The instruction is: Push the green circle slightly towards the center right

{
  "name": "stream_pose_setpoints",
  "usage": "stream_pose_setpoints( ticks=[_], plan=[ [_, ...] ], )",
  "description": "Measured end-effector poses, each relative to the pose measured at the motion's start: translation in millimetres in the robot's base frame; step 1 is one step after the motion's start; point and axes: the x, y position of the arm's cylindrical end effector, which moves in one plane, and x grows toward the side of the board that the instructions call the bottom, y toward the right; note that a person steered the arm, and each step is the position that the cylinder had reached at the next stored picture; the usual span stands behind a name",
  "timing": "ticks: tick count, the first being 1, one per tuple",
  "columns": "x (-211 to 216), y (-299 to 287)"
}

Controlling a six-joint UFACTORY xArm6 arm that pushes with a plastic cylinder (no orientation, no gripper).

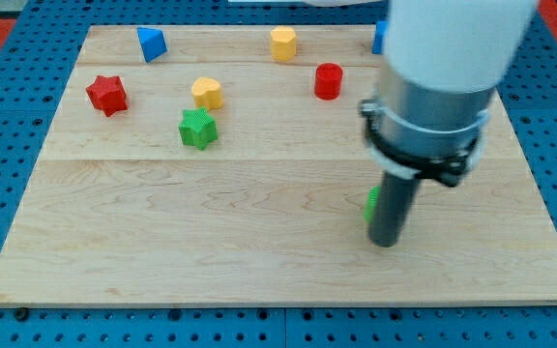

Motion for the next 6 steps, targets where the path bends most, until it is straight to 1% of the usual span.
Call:
stream_pose_setpoints(
  ticks=[1, 2, 3, 4, 5, 6],
  plan=[
    [-34, 26],
    [-59, 52],
    [-31, 59],
    [-10, 25],
    [-26, -5],
    [-46, -10]
  ],
)
